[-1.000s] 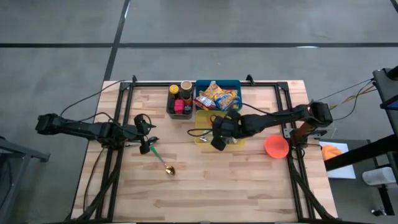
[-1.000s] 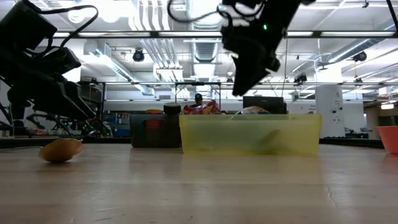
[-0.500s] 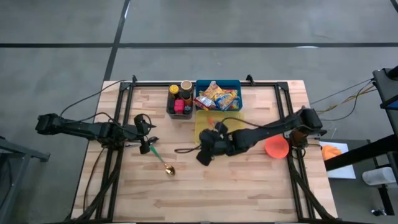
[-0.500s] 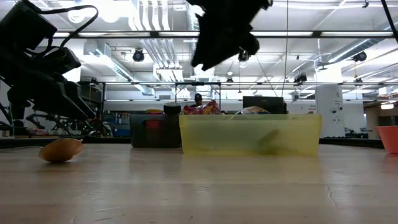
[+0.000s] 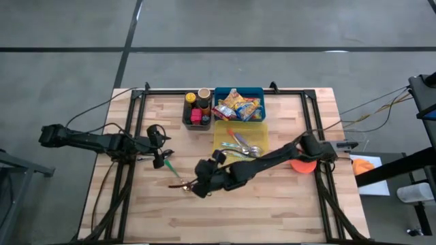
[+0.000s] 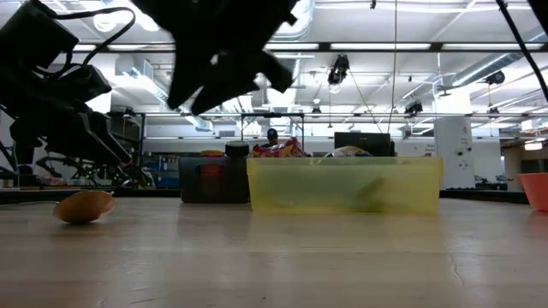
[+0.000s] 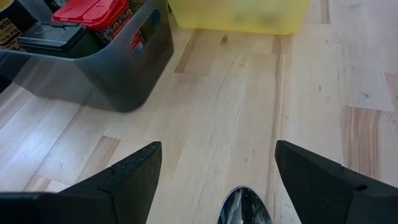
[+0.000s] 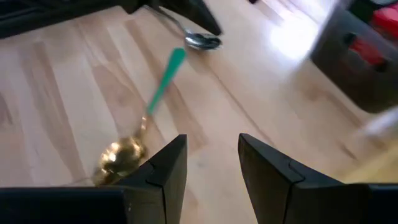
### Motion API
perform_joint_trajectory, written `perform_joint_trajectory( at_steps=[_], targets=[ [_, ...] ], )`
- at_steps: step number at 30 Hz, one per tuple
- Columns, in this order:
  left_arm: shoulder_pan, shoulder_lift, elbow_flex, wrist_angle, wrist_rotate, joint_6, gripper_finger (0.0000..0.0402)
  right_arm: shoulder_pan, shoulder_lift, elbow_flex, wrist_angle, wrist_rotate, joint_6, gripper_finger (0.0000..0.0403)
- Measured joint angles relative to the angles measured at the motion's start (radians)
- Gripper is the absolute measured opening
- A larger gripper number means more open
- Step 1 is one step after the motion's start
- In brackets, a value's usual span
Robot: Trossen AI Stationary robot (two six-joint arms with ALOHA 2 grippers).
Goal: Pick & Place Food Item
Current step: Put the green spoon into the yellow bin
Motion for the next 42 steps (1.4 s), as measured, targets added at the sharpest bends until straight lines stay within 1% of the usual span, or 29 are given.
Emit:
perform_joint_trajectory(
  at_steps=[9, 14, 20, 23, 27, 31, 35, 36, 39, 42],
  targets=[
    [0.0, 0.0, 0.0, 0.0, 0.0, 0.0, 0.0317, 0.01, 0.168, 0.231, 0.004, -0.001, -0.021, 0.0142],
    [0.0, 0.0, 0.0, 0.0, 0.0, 0.0, 0.0317, 0.012, 0.256, 0.339, 0.004, -0.001, -0.068, 0.0142],
    [0.0, 0.0, 0.0, 0.0, 0.0, 0.0, 0.0317, 0.015, 0.327, 0.411, 0.008, -0.001, -0.069, 0.0142],
    [0.0, 0.0, 0.0, 0.0, 0.0, 0.0, 0.0317, 0.015, 0.346, 0.414, 0.021, -0.001, -0.065, 0.0142],
    [0.0, 0.0, 0.0, 0.0, 0.0, 0.0, 0.0316, 0.025, 0.347, 0.384, 0.05, 0.015, -0.04, 0.0142],
    [0.0, 0.0, 0.0, 0.0, 0.0, 0.0, 0.0316, 0.05, 0.347, 0.354, 0.075, 0.115, -0.016, 0.0142],
    [0.0, 0.0, 0.0, 0.0, 0.0, 0.0, 0.0316, 0.084, 0.347, 0.294, 0.177, 0.219, -0.021, 0.0142],
    [0.0, 0.0, 0.0, 0.0, 0.0, 0.0, 0.0316, 0.09, 0.347, 0.275, 0.204, 0.23, -0.021, 0.0142],
    [0.0, 0.0, 0.0, 0.0, 0.0, 0.0, 0.0316, 0.097, 0.347, 0.23, 0.278, 0.222, -0.025, 0.0142],
    [0.0, 0.0, 0.0, 0.0, 0.0, 0.0, 0.0316, 0.083, 0.347, 0.219, 0.313, 0.146, -0.04, 0.0142]
  ],
)
